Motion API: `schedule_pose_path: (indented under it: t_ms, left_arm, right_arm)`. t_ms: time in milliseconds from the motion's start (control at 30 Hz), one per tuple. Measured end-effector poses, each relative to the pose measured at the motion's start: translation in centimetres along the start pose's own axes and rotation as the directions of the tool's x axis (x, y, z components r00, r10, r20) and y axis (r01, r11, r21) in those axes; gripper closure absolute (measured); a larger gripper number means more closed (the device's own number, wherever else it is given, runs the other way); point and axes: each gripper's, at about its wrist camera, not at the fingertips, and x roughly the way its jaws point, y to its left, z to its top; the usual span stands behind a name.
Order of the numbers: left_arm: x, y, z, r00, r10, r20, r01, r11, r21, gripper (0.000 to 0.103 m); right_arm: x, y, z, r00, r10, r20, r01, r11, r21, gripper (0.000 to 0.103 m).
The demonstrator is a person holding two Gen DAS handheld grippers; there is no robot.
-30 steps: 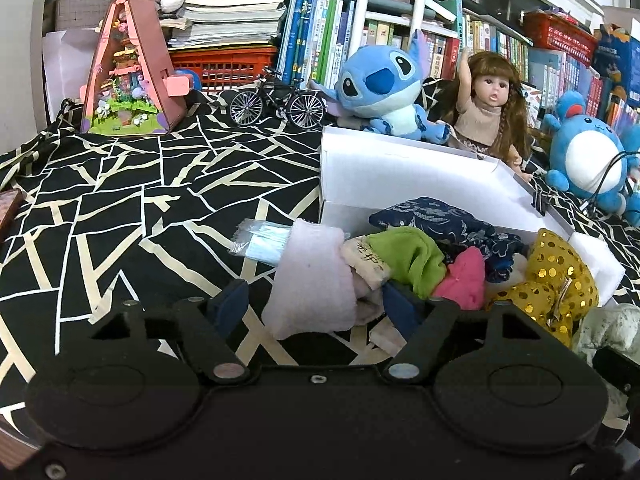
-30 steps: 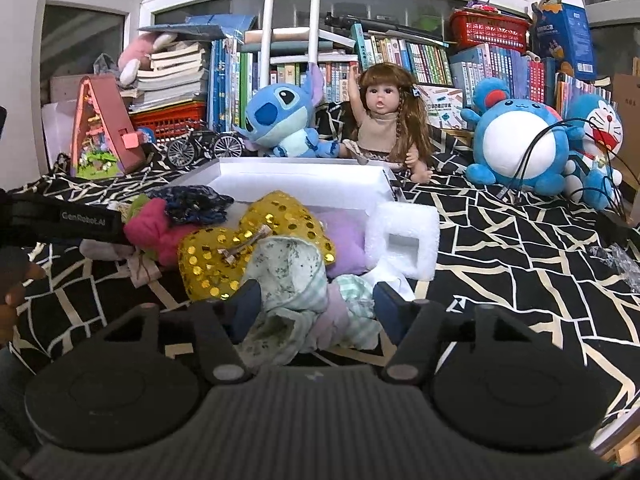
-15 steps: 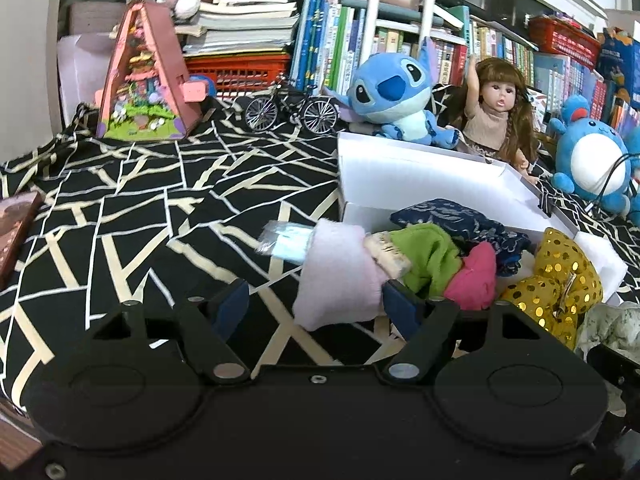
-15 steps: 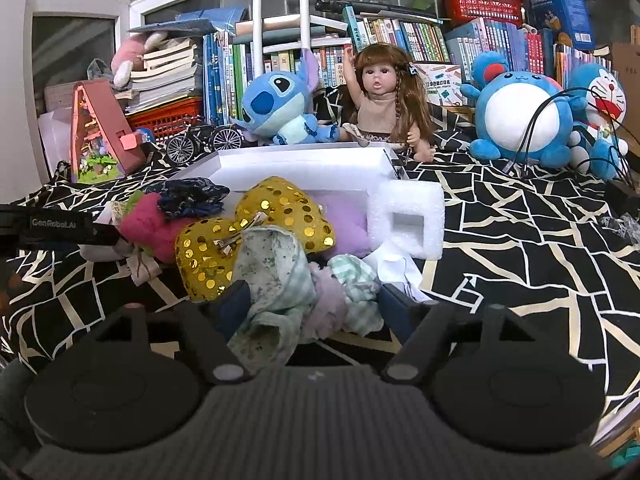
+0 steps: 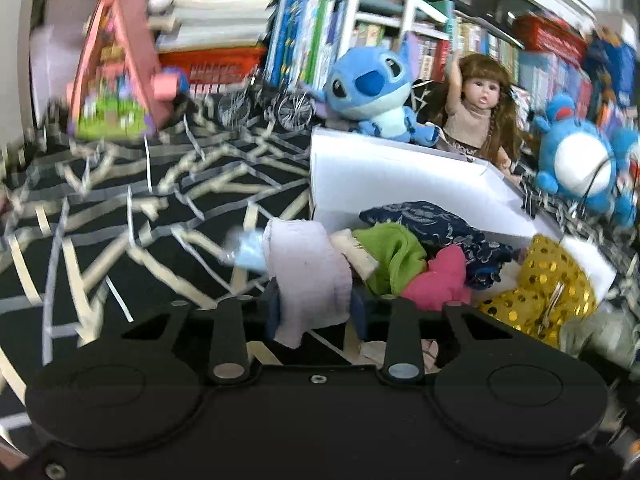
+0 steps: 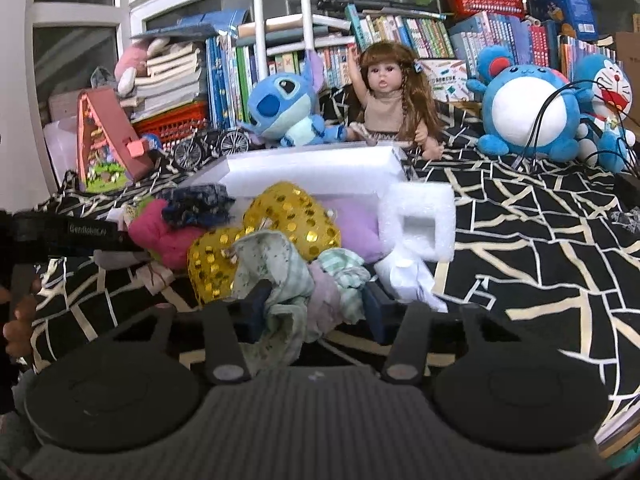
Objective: Organize soft objects
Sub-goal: 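Carry the sock with the left tool while the right tool carries the floral cloth to the white box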
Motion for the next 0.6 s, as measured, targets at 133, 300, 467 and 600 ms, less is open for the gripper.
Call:
schedule_pose_path:
  t_ms: [133, 300, 467, 600]
  left_arm:
    - [-1.5, -1.0, 0.0, 0.992, 0.092, 0.084, -0.102, 0.986, 0.133, 0.071]
    - [-2.9, -1.6, 0.1, 0.98, 0.143, 0.138, -0.17, 0.962, 0.212, 0.068]
    - [-2.9, -2.0, -0.8, 0.982, 0.153, 0.114, -0.177, 0.952, 0.25, 0.06]
    - [-2.6, -1.3, -1.3, 0.984, 0.153, 0.089, -0.169, 0.963, 0.21, 0.05]
  right_arm:
    - [-0.3, -0.2, 0.6, 1.0, -0.006, 0.024, 0.006, 1.0, 0.007, 0.053]
    - [-0.5, 0.1, 1.2, 0.999, -0.012, 0.052, 0.012, 1.0, 0.003, 0.054]
    - [-0.6, 0.3, 1.2, 0.998, -0.016, 0.058, 0.016, 1.0, -0.001, 0.053]
    - [-0.6, 0.2, 1.0, 0.999, -0.02, 0.05, 0.02, 1.0, 0.006, 0.053]
